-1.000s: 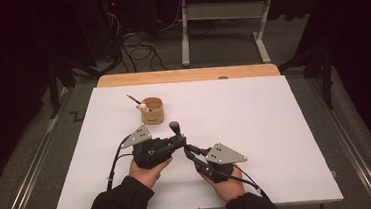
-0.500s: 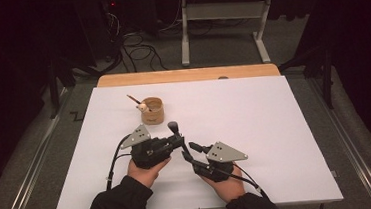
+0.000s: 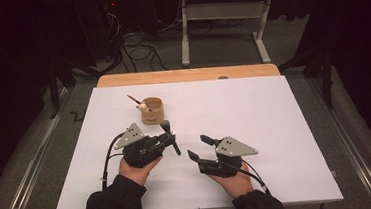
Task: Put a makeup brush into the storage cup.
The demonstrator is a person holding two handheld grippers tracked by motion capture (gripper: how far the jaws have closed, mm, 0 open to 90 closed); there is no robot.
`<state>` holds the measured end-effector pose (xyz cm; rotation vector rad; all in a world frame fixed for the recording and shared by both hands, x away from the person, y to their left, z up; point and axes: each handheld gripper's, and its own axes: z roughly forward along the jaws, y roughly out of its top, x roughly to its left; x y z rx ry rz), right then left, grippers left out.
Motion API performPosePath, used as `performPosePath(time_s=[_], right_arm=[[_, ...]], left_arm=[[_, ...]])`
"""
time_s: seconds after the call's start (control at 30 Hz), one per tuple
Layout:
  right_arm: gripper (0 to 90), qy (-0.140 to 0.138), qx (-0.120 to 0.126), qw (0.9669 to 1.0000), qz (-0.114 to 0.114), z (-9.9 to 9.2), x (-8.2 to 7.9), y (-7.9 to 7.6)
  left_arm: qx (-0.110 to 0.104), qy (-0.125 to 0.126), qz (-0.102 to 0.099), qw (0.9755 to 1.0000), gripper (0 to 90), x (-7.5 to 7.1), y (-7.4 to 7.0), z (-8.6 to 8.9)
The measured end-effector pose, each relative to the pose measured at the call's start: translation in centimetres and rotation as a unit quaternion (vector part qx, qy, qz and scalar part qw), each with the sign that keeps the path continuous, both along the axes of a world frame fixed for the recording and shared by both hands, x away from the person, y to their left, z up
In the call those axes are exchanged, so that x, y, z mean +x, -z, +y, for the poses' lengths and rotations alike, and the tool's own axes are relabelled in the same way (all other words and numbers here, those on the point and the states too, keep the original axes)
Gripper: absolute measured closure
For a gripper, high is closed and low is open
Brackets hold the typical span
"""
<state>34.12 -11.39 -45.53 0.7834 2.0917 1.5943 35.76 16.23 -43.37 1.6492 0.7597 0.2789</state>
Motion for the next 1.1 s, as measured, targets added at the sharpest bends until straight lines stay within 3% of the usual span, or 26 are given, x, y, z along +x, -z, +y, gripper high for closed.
performPosePath(time_s=[0.37, 0.57, 0.83, 1.1], right_arm=[[16.4, 0.031, 0.002, 0.9995, 0.003, -2.5, 0.5, -0.8], [13.9, 0.048, 0.004, 0.9988, 0.000, -4.0, 0.6, -1.2], [0.6, 0.075, -0.006, 0.9971, 0.010, -5.3, 0.9, -1.0], [0.5, 0.090, -0.005, 0.9959, 0.008, -7.0, 0.8, -1.2]], left_arm=[[0.022, -0.034, -0.008, 0.9992, 78.0, 0.5, -0.1, 1.7], [0.035, -0.053, -0.014, 0.9979, 78.1, 0.7, -0.2, 2.8], [0.049, -0.074, -0.017, 0.9959, 78.0, 0.9, -0.2, 4.0], [0.055, -0.087, -0.016, 0.9945, 78.0, 1.0, -0.2, 5.4]])
